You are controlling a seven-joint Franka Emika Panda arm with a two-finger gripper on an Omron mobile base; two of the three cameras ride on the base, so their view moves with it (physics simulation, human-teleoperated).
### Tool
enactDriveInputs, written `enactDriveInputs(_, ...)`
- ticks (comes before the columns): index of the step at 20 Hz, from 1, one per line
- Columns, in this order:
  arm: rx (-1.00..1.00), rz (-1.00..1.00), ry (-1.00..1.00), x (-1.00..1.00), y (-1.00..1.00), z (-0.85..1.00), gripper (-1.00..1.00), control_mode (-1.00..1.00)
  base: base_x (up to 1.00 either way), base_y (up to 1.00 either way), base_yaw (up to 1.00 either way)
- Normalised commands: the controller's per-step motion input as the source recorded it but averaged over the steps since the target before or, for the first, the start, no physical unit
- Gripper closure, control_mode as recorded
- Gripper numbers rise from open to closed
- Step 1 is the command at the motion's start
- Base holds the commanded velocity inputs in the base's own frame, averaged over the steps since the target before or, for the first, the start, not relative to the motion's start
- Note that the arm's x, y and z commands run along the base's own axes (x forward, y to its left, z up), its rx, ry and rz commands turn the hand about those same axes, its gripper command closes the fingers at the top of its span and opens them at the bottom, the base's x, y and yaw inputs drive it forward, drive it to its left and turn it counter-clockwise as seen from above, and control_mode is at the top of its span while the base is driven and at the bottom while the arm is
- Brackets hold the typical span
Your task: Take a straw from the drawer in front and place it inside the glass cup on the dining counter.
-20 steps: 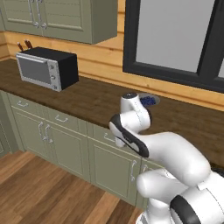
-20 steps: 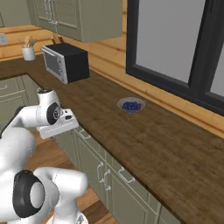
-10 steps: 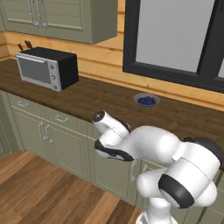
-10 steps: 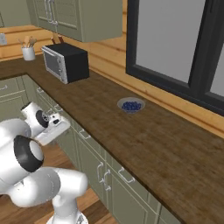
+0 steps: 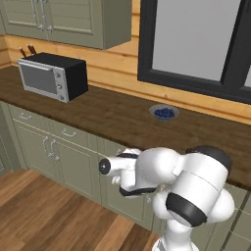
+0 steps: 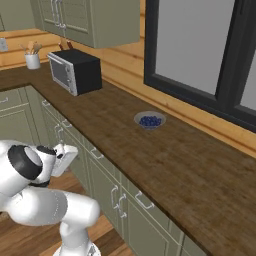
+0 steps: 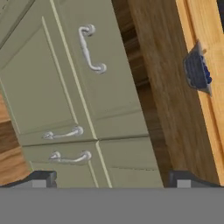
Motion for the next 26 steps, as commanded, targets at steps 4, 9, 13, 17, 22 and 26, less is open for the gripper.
enactDriveInputs(4, -0.02, -0.07, -0.01, 0.58, 0.30, -0.03, -1.00, -1.00, 0.00, 0.00, 0.00)
enactDriveInputs(9, -0.06, -0.24, 0.00, 0.51, 0.78, 0.00, -1.00, -1.00, 0.00, 0.00, 0.00)
enactDriveInputs(13, -0.08, -0.27, 0.00, 0.25, 0.45, -0.05, -1.00, -1.00, 0.00, 0.00, 0.00)
enactDriveInputs(17, -0.16, -0.14, 0.00, 0.11, 0.00, -0.28, -1.00, -1.00, 0.00, 0.00, 0.00)
enactDriveInputs(22, -0.17, -0.02, 0.00, 0.14, -0.16, -0.11, -1.00, -1.00, 0.00, 0.00, 0.00)
enactDriveInputs(26, -0.10, 0.00, 0.00, 0.04, -0.28, 0.00, -1.00, -1.00, 0.00, 0.00, 0.00)
